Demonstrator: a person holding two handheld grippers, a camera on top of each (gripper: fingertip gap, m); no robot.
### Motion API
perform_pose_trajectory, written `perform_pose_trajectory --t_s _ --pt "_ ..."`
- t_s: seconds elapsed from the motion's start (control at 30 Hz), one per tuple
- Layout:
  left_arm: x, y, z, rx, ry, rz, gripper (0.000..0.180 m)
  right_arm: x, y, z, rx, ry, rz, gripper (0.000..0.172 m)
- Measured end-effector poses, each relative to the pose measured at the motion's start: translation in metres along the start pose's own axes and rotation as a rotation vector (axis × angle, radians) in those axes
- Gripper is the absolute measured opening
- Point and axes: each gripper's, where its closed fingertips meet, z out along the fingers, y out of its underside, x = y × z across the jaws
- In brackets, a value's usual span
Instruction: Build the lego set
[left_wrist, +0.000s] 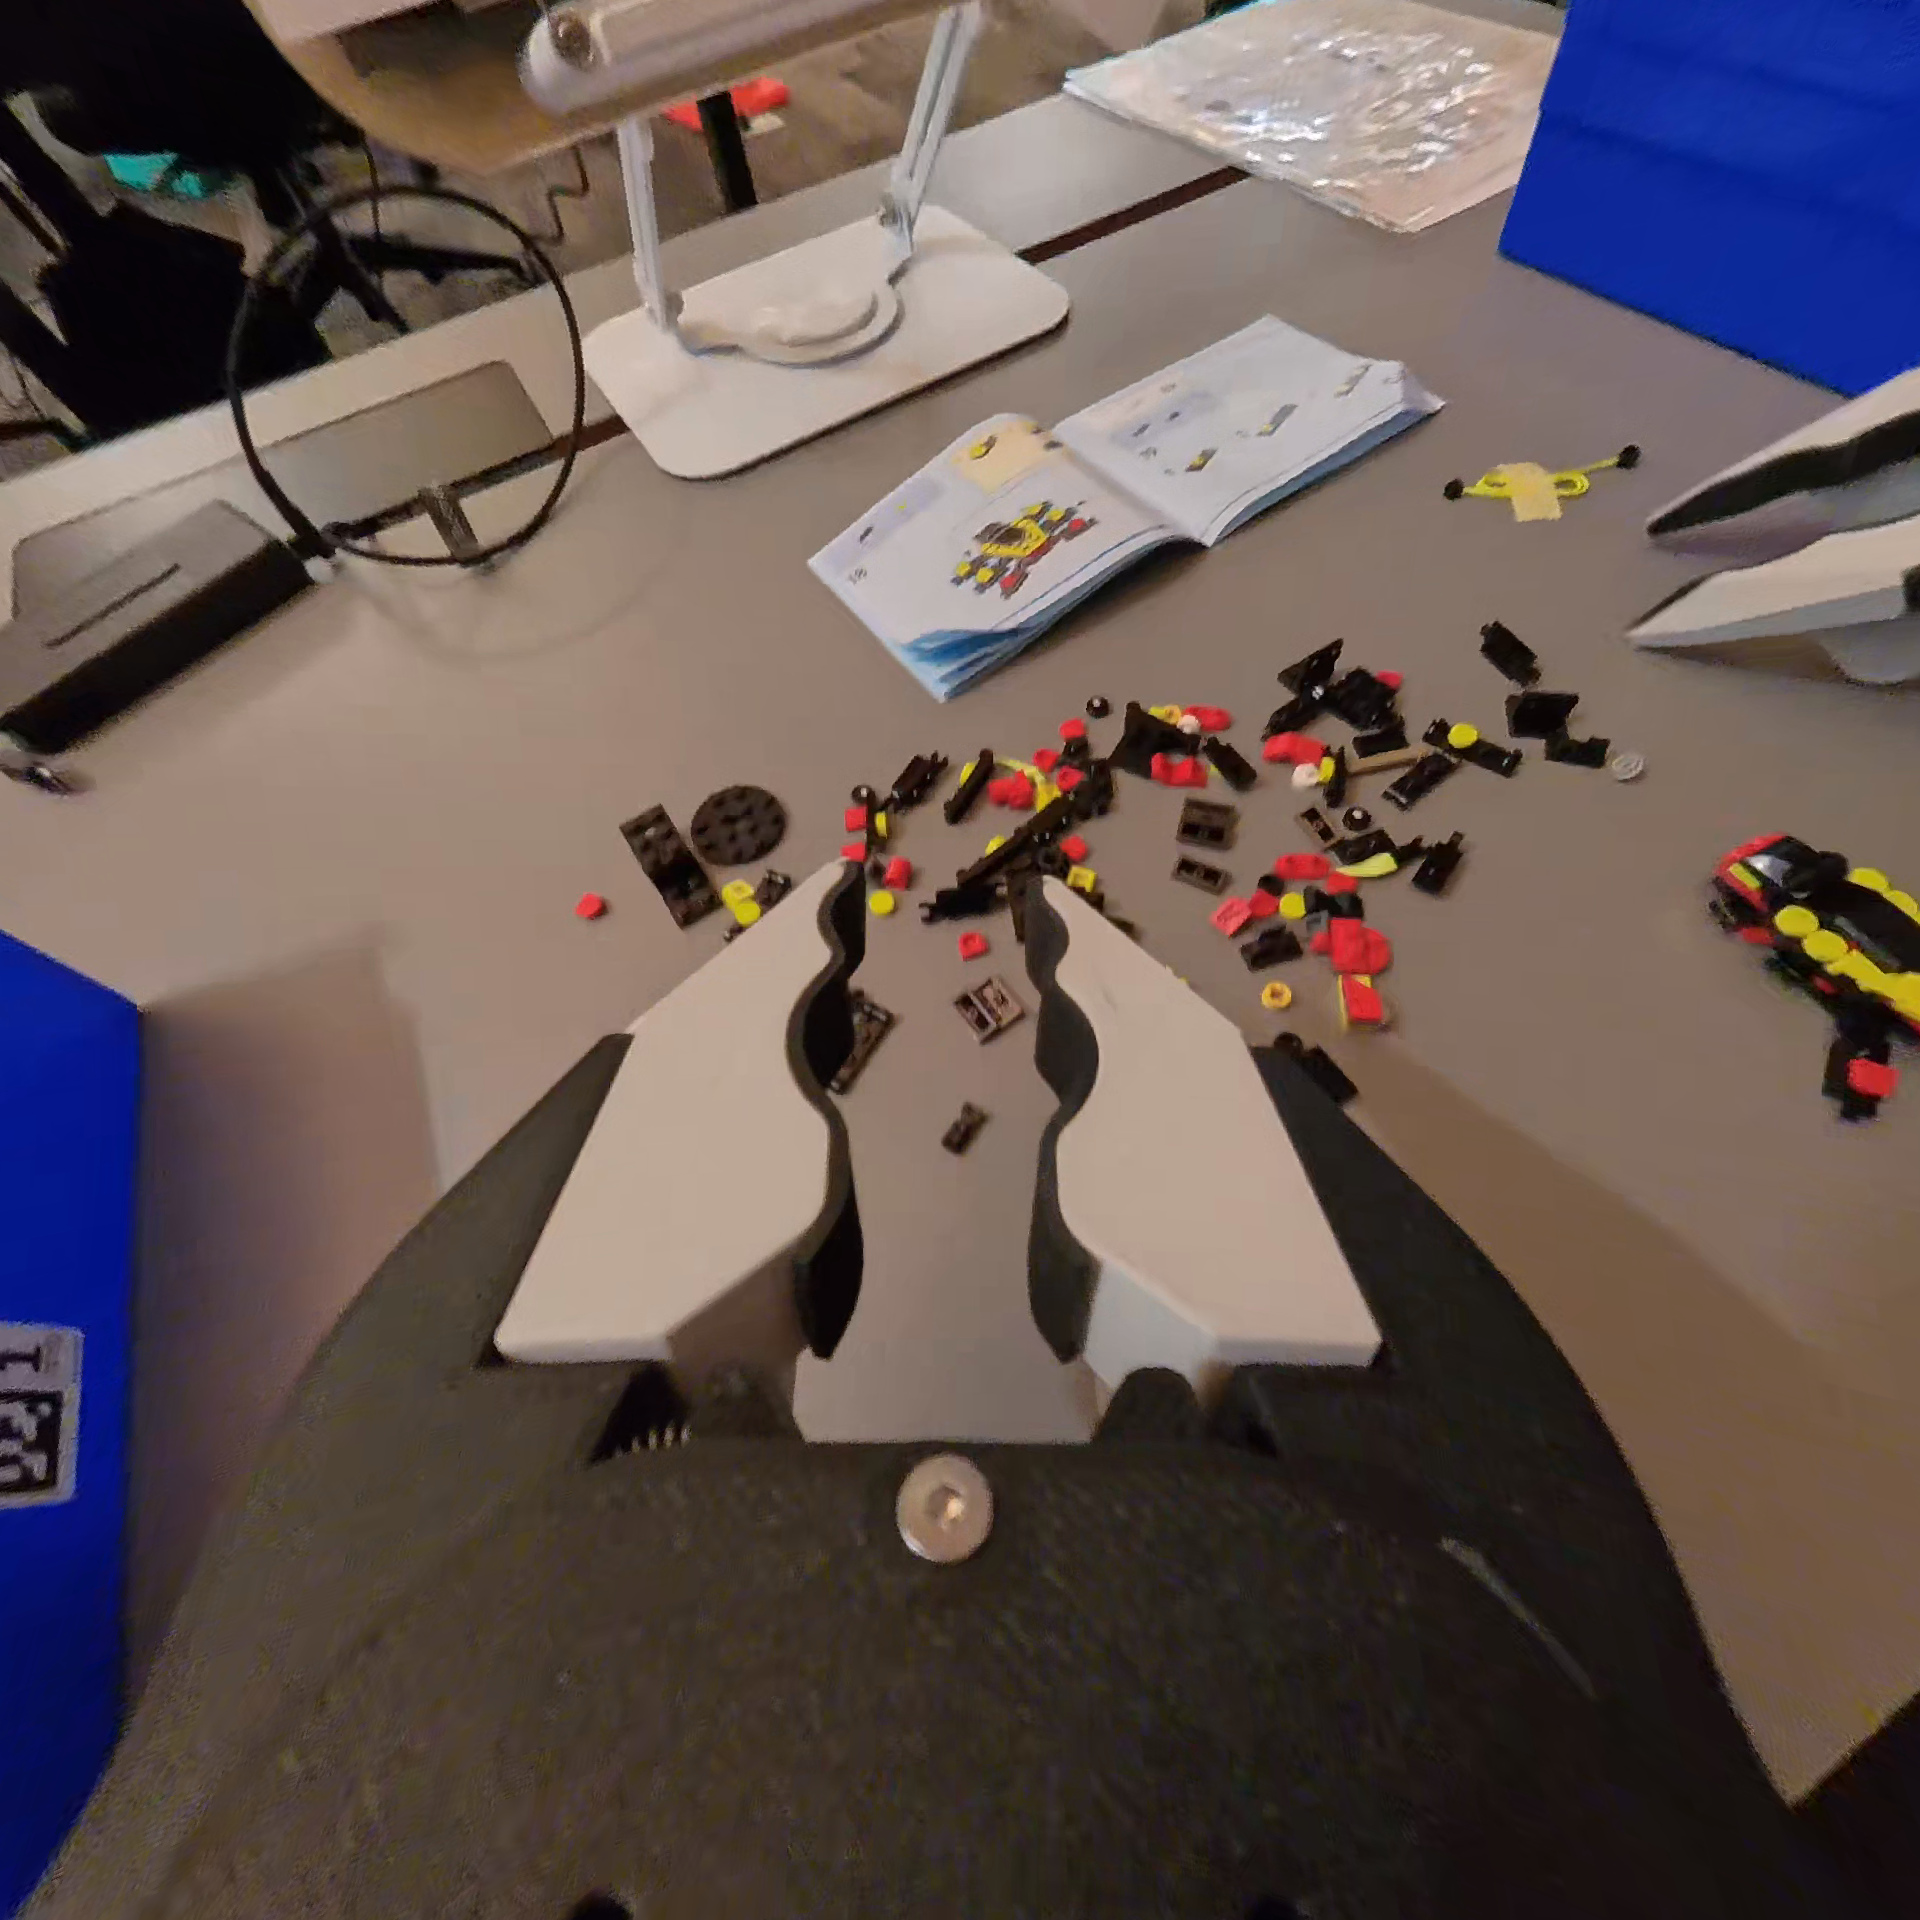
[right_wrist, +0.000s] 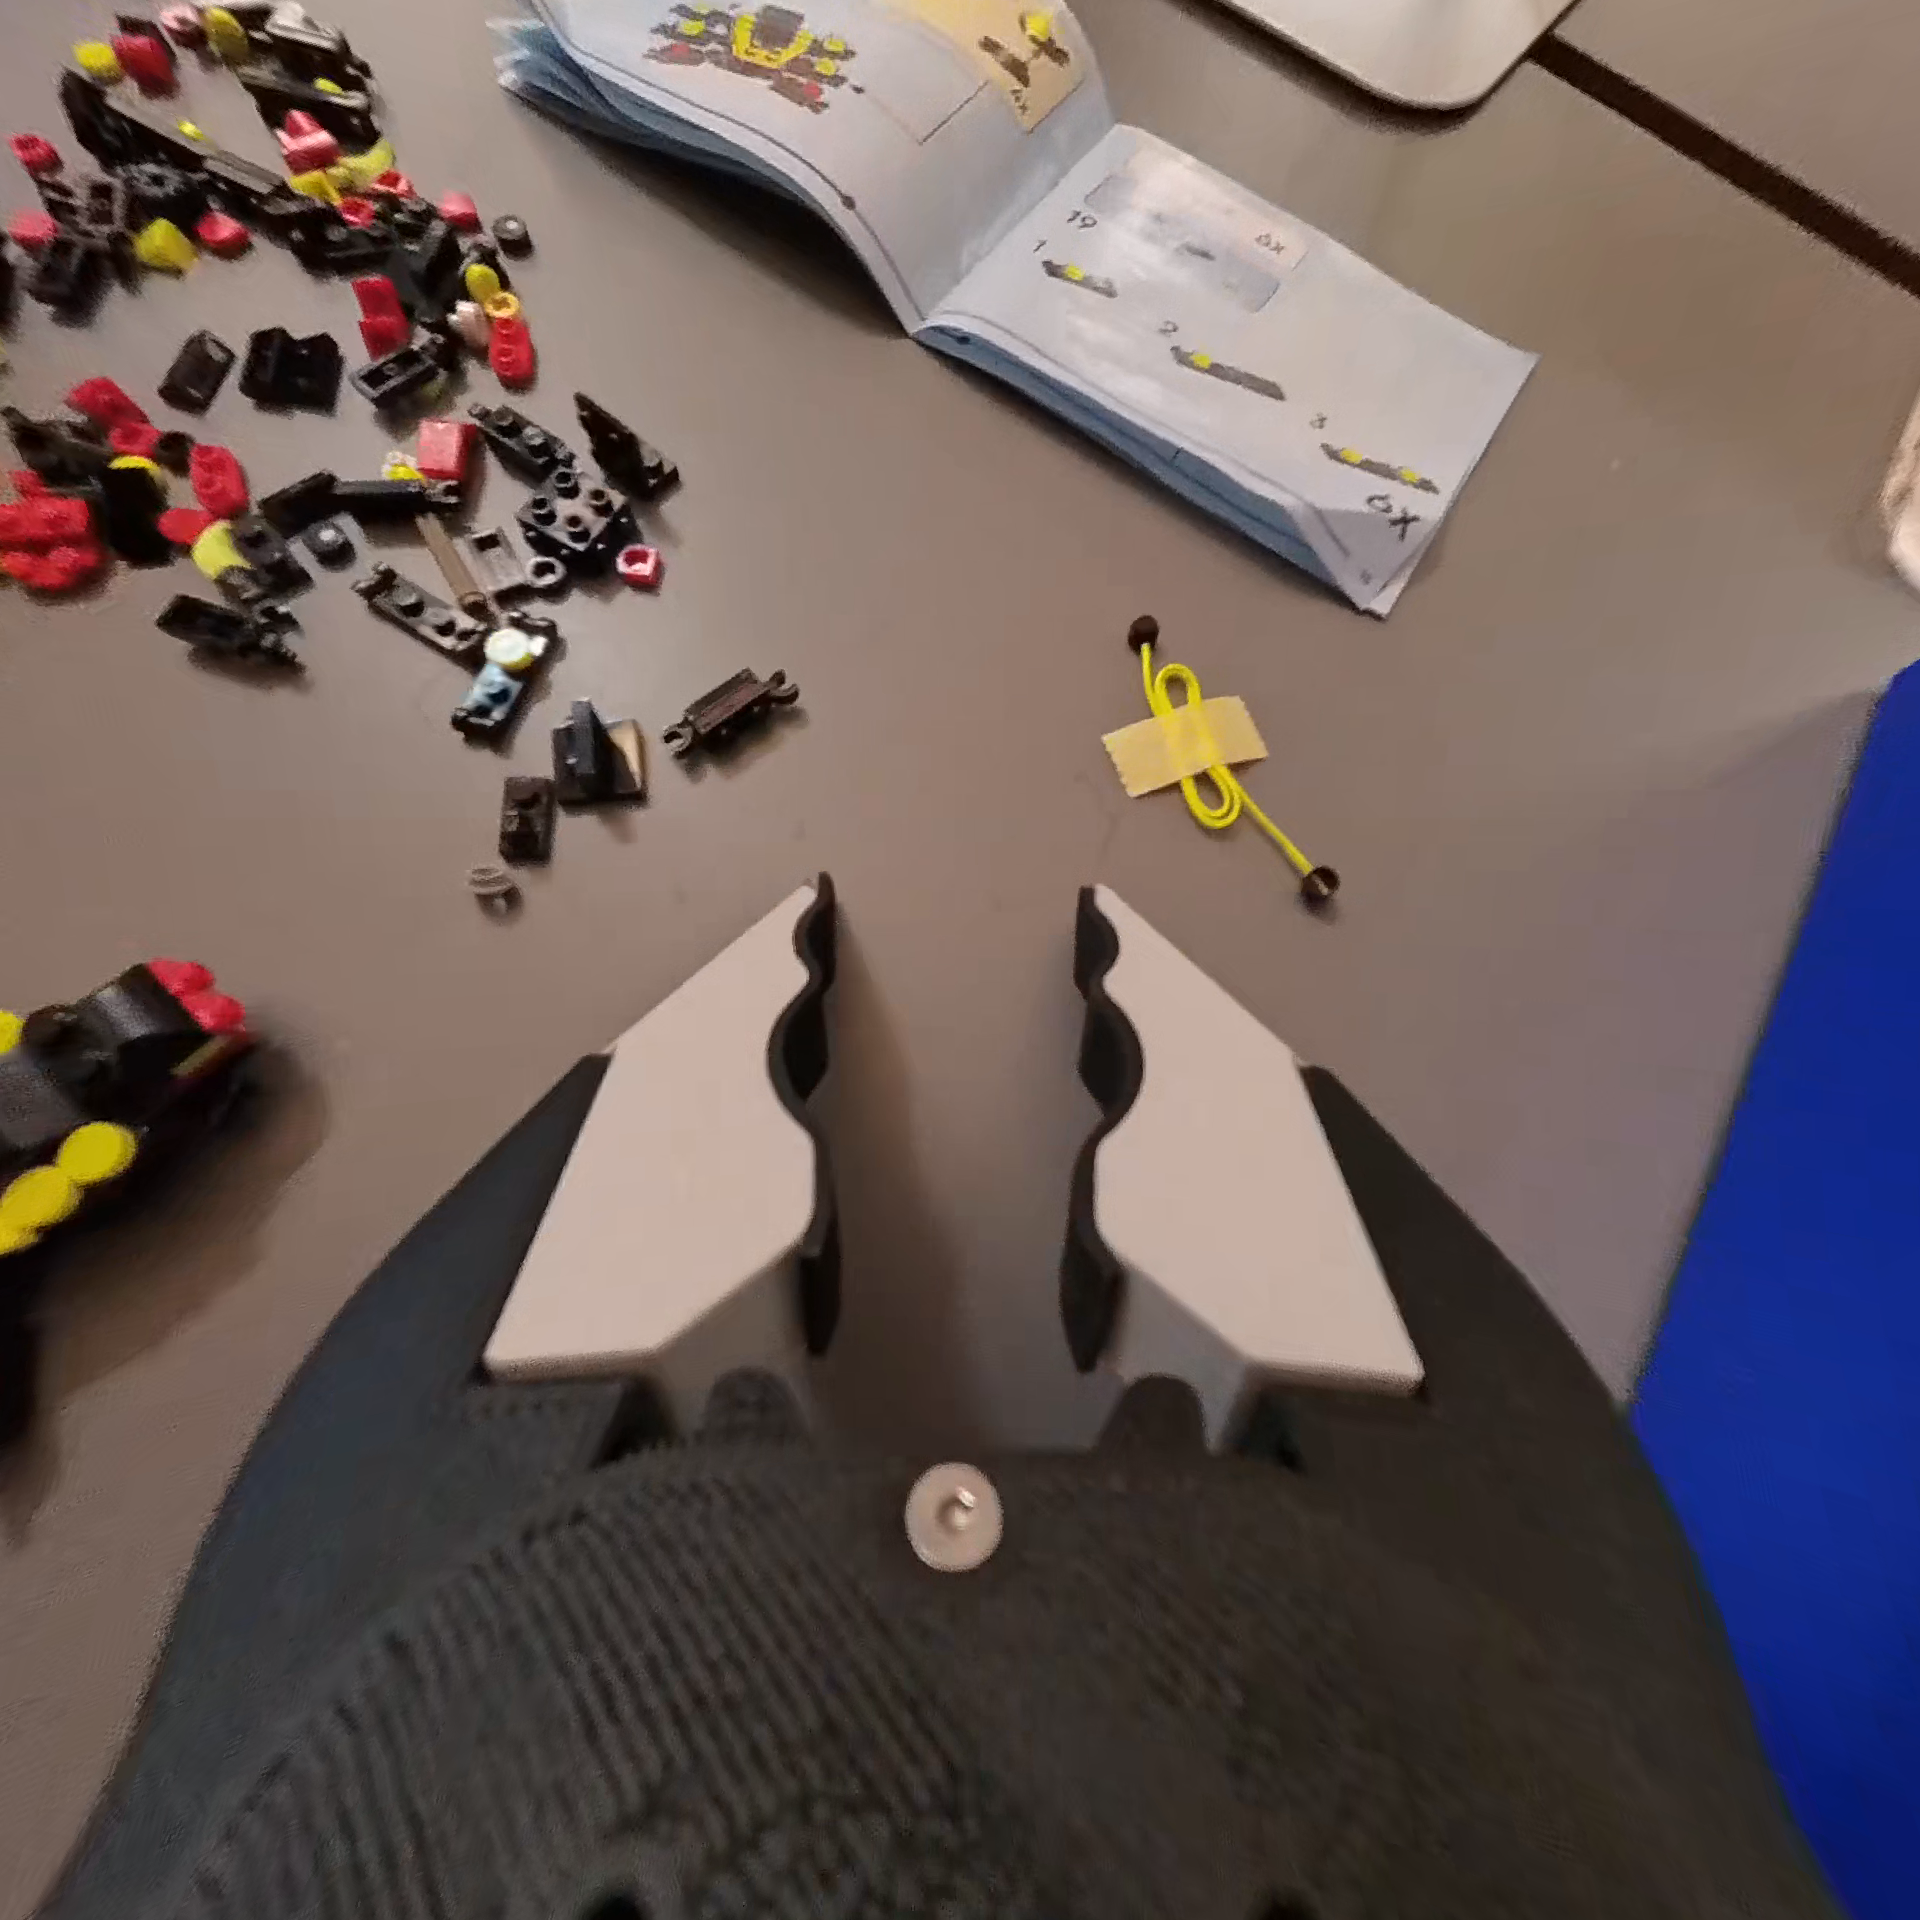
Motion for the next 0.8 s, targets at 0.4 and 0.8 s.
perform_pose_trajectory --t_s 0.4,0.8 --pt "0.019 0.020 0.008 -0.049 0.144 -0.103 0.028 0.011 0.000 0.003 -0.013 0.027 0.071 0.063" --pt "0.004 0.023 0.007 -0.036 0.088 -0.144 0.031 0.006 0.008 0.009 -0.072 -0.026 0.108 0.134"
